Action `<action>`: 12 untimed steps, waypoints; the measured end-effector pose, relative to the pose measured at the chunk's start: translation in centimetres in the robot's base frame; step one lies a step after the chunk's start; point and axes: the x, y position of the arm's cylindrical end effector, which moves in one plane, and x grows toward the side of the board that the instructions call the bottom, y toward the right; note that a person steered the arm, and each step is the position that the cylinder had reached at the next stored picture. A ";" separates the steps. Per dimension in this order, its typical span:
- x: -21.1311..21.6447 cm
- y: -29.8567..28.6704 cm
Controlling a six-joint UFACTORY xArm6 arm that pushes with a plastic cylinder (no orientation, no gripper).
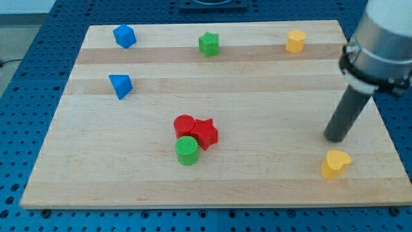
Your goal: Push the yellow heart to the bottom left of the green circle
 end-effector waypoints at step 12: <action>7.6 -9.1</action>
